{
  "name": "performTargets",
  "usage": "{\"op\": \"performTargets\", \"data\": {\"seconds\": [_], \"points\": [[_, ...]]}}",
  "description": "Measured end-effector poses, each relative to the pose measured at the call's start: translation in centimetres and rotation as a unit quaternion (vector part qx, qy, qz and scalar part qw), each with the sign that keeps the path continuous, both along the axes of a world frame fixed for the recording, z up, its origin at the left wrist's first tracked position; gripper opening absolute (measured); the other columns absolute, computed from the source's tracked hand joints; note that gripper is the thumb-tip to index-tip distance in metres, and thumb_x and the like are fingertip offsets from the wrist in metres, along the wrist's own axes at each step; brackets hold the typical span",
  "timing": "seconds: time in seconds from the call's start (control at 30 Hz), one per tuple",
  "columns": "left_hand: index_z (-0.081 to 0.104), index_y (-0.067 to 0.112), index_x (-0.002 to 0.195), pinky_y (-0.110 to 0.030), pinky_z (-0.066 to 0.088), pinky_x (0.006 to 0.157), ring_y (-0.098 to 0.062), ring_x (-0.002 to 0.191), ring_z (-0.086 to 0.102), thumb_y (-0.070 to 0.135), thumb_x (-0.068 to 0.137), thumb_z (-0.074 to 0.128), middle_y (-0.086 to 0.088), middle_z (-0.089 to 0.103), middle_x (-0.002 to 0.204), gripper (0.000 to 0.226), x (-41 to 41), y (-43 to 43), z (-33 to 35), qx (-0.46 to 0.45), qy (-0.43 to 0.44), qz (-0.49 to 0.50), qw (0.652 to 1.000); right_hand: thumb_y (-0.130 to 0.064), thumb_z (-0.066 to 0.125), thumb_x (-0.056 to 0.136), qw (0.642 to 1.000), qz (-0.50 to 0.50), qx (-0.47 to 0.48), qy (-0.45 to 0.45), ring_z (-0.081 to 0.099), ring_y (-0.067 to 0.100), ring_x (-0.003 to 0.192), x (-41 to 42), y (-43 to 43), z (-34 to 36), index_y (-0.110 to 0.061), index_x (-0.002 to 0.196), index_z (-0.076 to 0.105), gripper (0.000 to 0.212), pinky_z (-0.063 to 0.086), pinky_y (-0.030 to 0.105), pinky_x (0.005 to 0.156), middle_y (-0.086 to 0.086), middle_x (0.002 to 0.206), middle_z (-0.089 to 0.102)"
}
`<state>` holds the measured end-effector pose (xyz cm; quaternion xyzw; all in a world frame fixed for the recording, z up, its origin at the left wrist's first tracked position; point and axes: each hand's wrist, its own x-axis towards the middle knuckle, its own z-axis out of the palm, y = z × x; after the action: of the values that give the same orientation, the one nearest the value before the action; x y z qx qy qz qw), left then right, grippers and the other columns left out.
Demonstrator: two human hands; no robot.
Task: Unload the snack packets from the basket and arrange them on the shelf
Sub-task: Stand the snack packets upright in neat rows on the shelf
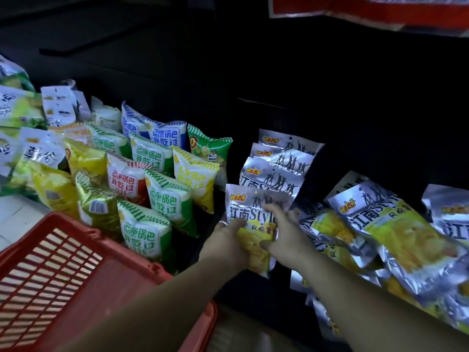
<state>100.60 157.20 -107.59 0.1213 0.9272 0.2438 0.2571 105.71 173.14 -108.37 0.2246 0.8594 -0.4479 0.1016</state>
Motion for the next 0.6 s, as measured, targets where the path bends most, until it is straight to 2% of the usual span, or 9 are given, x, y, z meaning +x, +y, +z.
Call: {"op": "performTargets", "data": {"seconds": [0.07, 0.17, 0.27, 0.4, 0.47, 0.57, 0.6], "points": [[0.047, 0.046, 0.137, -0.035, 0.056, 0.087, -0.025, 0.106, 0.064, 0.019, 0.074, 0.069, 0.000, 0.045, 0.133, 0.072, 0.2, -0.5, -0.3, -0.014, 0.001, -0.006, 1.000, -0.012, 0.076, 0.087, 1.000, 0.011, -0.014, -0.010, 0.050, 0.025, 0.115, 0.2, 0.1, 0.0, -0.054, 0.143, 0.034, 0.081, 0.040, 0.021, 0.066, -0.002, 0.134, 0.033], [0.039, 0.046, 0.148, -0.033, 0.054, 0.091, -0.023, 0.113, 0.063, 0.023, 0.077, 0.069, 0.001, 0.038, 0.144, 0.080, 0.6, -1.5, -0.8, 0.003, -0.002, -0.002, 1.000, -0.012, 0.076, 0.088, 0.999, 0.025, -0.032, -0.024, 0.047, 0.023, 0.119, 0.2, -0.3, 0.3, -0.052, 0.145, 0.034, 0.081, 0.039, 0.020, 0.067, 0.000, 0.151, 0.032], [0.034, 0.045, 0.153, -0.029, 0.052, 0.092, -0.020, 0.117, 0.061, 0.027, 0.080, 0.069, 0.003, 0.037, 0.146, 0.083, 1.1, -2.4, -1.0, 0.038, 0.012, -0.003, 0.999, -0.019, 0.075, 0.090, 0.999, 0.028, -0.004, -0.037, 0.051, 0.027, 0.122, 0.2, -0.8, 0.5, -0.049, 0.149, 0.033, 0.078, 0.040, 0.030, 0.079, 0.004, 0.152, 0.035], [0.032, 0.044, 0.154, -0.031, 0.050, 0.100, -0.021, 0.121, 0.060, 0.031, 0.080, 0.074, 0.004, 0.037, 0.142, 0.086, 2.6, -3.8, -1.9, 0.057, 0.017, -0.021, 0.998, -0.025, 0.071, 0.091, 0.999, 0.009, 0.026, -0.037, 0.055, 0.022, 0.093, 0.4, -0.8, 0.8, -0.047, 0.146, 0.040, 0.067, 0.044, 0.031, 0.077, 0.008, 0.142, 0.047], [0.032, 0.043, 0.155, -0.035, 0.050, 0.102, -0.022, 0.124, 0.057, 0.037, 0.081, 0.074, 0.004, 0.034, 0.145, 0.085, 3.0, -4.2, -2.3, 0.044, 0.028, -0.013, 0.999, -0.026, 0.071, 0.092, 0.999, 0.004, 0.023, -0.028, 0.057, 0.020, 0.087, 0.6, -0.6, 0.8, -0.044, 0.144, 0.044, 0.062, 0.045, 0.031, 0.075, 0.008, 0.141, 0.050], [0.028, 0.046, 0.155, -0.041, 0.046, 0.107, -0.028, 0.134, 0.045, 0.049, 0.079, 0.073, 0.001, 0.032, 0.150, 0.088, 2.7, -3.4, -2.0, 0.004, 0.062, -0.018, 0.998, -0.030, 0.069, 0.094, 0.999, -0.027, 0.031, -0.001, 0.056, 0.022, 0.110, 0.5, -0.5, 0.7, -0.037, 0.144, 0.049, 0.053, 0.039, 0.029, 0.086, 0.004, 0.147, 0.044], [0.025, 0.047, 0.155, -0.042, 0.043, 0.109, -0.030, 0.137, 0.040, 0.051, 0.078, 0.074, -0.001, 0.030, 0.153, 0.092, 2.5, -2.8, -1.8, 0.000, 0.057, -0.020, 0.998, -0.030, 0.068, 0.095, 0.999, -0.048, 0.020, 0.011, 0.055, 0.022, 0.112, 0.3, -0.5, 0.7, -0.035, 0.143, 0.051, 0.051, 0.039, 0.028, 0.086, 0.003, 0.146, 0.044]]}}
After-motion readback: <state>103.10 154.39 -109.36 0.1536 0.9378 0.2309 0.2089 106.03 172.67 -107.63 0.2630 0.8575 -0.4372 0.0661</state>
